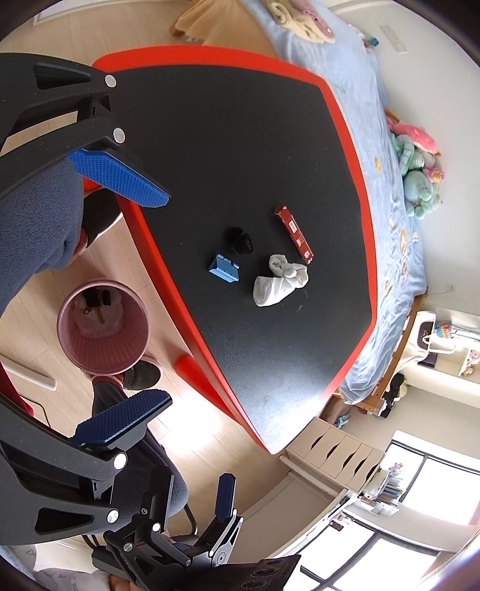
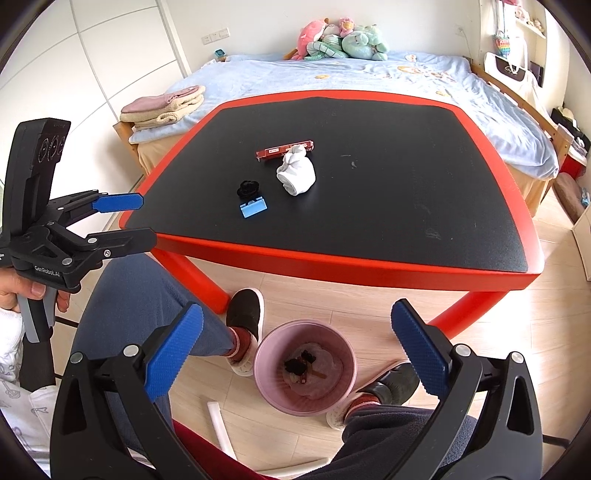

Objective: Collect trash

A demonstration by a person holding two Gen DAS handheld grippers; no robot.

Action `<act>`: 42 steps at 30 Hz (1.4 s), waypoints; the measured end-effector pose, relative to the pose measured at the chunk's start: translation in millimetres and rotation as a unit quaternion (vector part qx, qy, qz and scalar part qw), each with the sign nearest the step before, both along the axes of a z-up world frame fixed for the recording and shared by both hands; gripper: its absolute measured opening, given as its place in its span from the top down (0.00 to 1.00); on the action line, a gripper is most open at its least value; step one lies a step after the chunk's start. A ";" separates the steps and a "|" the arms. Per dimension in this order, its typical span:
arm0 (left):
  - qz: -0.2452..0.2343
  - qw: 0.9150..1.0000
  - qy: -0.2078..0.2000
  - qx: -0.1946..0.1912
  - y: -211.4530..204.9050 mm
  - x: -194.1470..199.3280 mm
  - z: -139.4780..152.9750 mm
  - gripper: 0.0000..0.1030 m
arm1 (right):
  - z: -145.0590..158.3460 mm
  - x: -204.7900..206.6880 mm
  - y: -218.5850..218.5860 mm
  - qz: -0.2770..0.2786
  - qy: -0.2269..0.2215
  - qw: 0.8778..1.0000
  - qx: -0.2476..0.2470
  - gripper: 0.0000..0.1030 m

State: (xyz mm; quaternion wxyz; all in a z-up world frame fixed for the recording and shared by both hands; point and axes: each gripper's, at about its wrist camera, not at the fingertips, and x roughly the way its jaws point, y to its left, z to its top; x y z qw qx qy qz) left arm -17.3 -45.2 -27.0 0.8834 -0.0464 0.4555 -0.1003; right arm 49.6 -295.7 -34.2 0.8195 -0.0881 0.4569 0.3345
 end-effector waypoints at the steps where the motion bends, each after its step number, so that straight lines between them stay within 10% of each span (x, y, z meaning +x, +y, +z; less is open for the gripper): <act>1: 0.002 1.000 -0.001 0.001 2.2 2.2 1.1 0.08 | 1.7 3.0 2.2 0.002 -0.002 1.000 0.000 0.03; 20: 0.022 1.000 0.002 0.008 38.3 58.7 -2.9 0.08 | 16.5 81.1 67.5 0.032 -0.028 0.999 -0.002 0.03; 42: 0.002 0.999 0.052 0.009 47.3 115.9 -57.2 0.08 | -38.6 153.7 110.1 0.035 0.016 0.999 -0.018 0.03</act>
